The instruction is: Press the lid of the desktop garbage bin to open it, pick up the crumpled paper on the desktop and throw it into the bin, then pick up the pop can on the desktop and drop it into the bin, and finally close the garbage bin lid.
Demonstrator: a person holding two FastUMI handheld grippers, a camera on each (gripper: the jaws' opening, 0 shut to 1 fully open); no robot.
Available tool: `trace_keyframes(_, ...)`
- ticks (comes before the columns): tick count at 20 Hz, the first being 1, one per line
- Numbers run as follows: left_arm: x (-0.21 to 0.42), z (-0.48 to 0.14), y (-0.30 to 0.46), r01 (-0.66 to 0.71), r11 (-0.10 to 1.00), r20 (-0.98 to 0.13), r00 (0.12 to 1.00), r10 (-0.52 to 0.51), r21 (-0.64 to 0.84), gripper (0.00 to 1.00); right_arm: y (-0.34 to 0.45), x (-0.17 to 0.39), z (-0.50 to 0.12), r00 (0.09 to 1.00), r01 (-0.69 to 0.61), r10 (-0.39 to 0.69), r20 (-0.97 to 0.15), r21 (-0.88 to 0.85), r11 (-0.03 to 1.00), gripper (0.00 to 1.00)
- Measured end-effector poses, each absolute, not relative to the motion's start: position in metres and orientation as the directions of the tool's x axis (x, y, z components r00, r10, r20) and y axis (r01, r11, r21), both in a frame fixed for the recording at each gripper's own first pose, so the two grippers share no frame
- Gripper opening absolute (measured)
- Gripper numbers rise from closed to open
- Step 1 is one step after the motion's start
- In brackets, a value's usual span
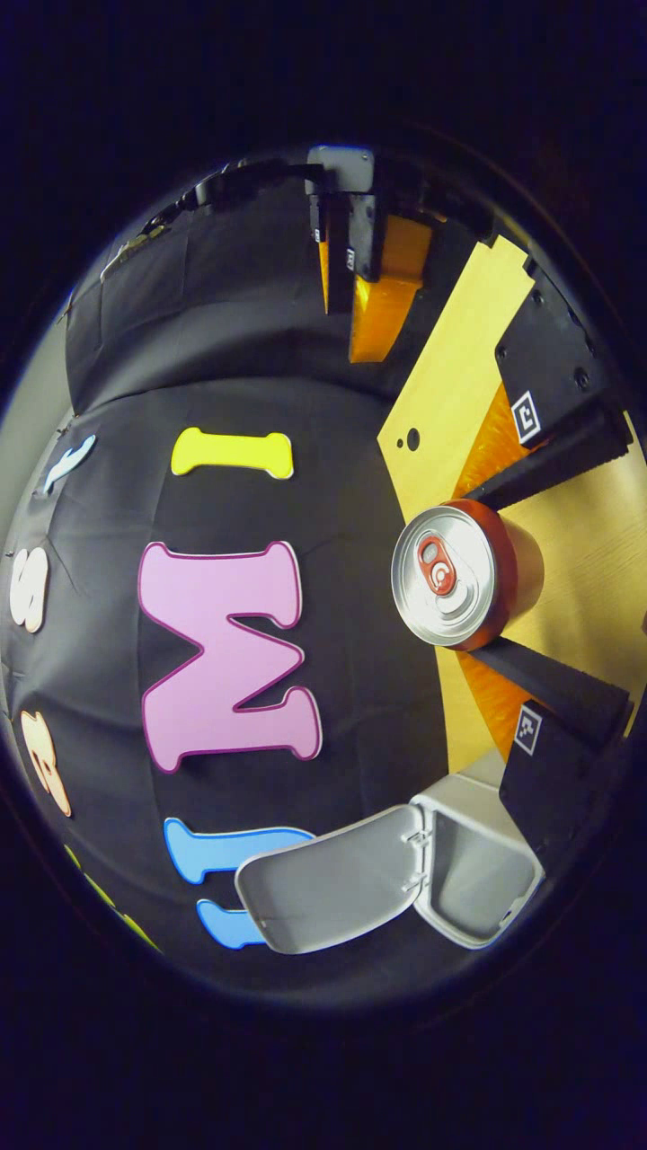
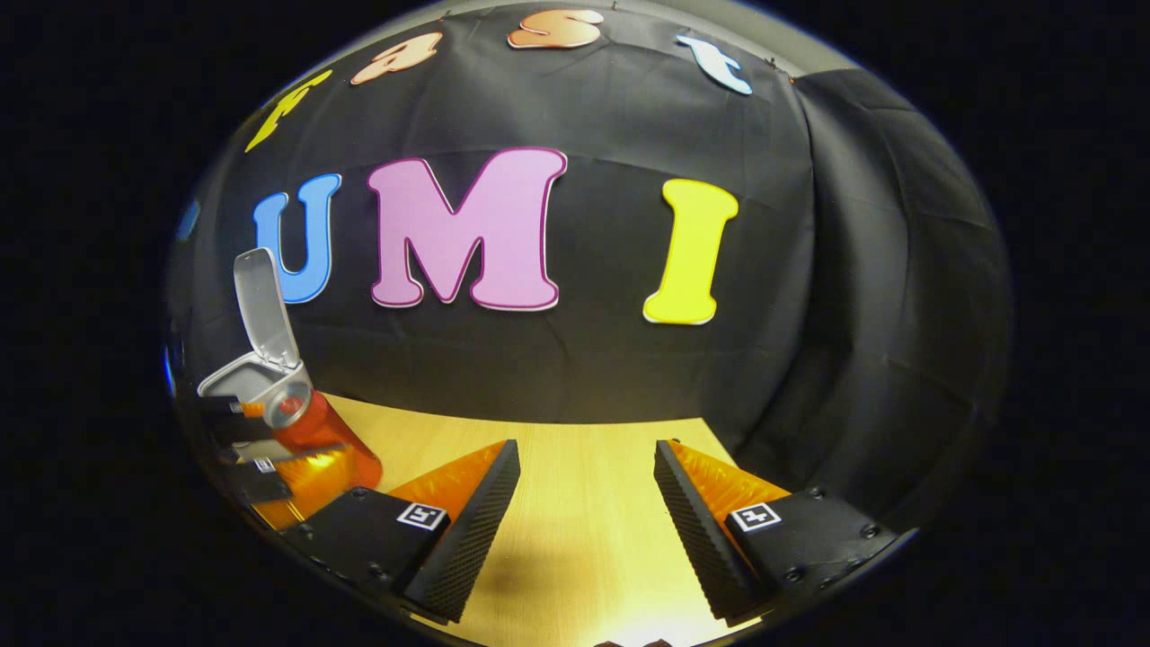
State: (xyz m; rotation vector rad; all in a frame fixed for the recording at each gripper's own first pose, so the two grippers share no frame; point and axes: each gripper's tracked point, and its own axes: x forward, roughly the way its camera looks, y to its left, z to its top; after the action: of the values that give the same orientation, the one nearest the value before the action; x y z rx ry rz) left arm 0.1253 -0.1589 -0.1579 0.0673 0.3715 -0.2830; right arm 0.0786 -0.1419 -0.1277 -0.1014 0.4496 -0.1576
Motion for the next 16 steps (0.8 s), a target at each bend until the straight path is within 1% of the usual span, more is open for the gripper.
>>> trace_keyframes(3,0.13,-0.112,-0.129,0.24,0.971,-0.312,0.924,-0.22,0.026,0.9,-0.126,0.072,-0.103,0.912,0.104,-0.16,-0.378,-0.164,0.981,0.98)
trace_keyframes(5,0.132,-0.092,-0.102,0.192,0.981,-0.294,0.939,-0.178,0.022,0.89,-0.112,0.067,-0.097,0.915,0.092,-0.143,-0.376,-0.151,0.984,0.98)
trace_keyframes(8,0.129,-0.071,-0.055,0.116,0.991,-0.252,0.963,-0.097,0.062,0.89,-0.092,0.061,-0.08,0.927,0.078,-0.115,-0.356,-0.117,0.99,0.98)
trace_keyframes(12,0.135,-0.069,0.017,0.007,0.991,-0.238,0.971,0.025,0.133,0.89,-0.072,0.057,-0.07,0.938,0.047,-0.089,-0.336,-0.132,0.99,0.98)
trace_keyframes(16,0.141,-0.088,0.084,-0.074,0.983,-0.278,0.953,0.119,0.167,0.89,-0.067,0.046,-0.068,0.937,0.043,-0.088,-0.339,-0.139,0.989,0.98)
